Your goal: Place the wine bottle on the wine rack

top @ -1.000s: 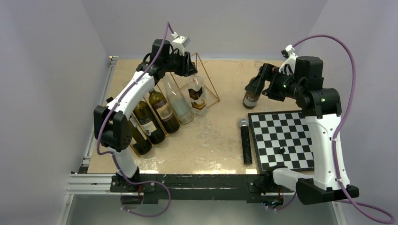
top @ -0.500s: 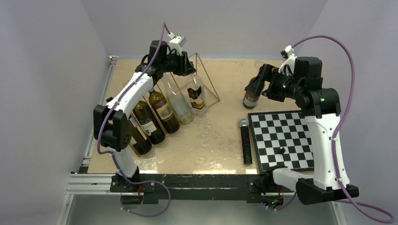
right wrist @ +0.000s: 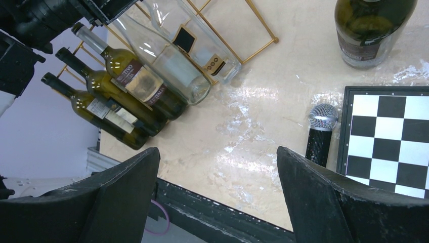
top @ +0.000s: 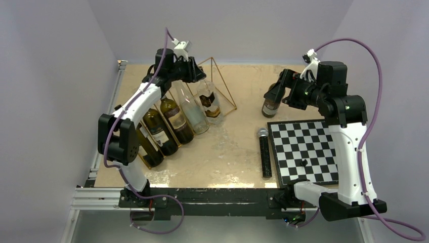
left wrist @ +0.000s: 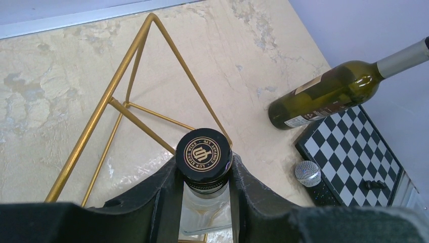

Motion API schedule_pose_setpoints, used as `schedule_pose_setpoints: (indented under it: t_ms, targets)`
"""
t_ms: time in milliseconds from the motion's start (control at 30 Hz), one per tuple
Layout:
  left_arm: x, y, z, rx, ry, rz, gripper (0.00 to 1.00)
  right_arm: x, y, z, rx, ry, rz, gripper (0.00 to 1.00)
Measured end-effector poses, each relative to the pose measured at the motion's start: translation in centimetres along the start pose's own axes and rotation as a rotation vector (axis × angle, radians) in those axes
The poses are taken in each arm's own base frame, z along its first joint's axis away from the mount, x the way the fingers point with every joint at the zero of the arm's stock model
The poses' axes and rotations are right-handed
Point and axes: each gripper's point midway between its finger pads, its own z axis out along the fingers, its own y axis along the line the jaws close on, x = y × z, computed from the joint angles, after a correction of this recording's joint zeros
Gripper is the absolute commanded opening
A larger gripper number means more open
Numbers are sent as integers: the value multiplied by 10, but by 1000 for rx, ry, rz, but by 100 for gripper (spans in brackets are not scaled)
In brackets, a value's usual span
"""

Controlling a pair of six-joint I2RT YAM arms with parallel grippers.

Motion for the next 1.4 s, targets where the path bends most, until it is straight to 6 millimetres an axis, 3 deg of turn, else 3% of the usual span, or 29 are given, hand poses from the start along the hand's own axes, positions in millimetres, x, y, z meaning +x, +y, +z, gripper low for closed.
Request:
schedule_pose_setpoints:
  t_ms: [200, 333, 767, 933, 1400]
  targets:
    - [6, 11, -6, -68, -19, -8, 55, 0, 0, 0, 0, 0, 0, 90]
    - [15, 25, -7, -142, -6, -31, 57, 0, 0, 0, 0, 0, 0, 90]
    - [10, 21, -6, -203, -17, -132, 85, 0, 0, 0, 0, 0, 4, 91]
    - [4, 21, -13, -259, -4, -198, 91, 0, -1, 2, 3, 6, 7, 93]
    - [12, 24, -26, -342, 47, -281, 92, -5, -11, 11, 55, -3, 16, 91]
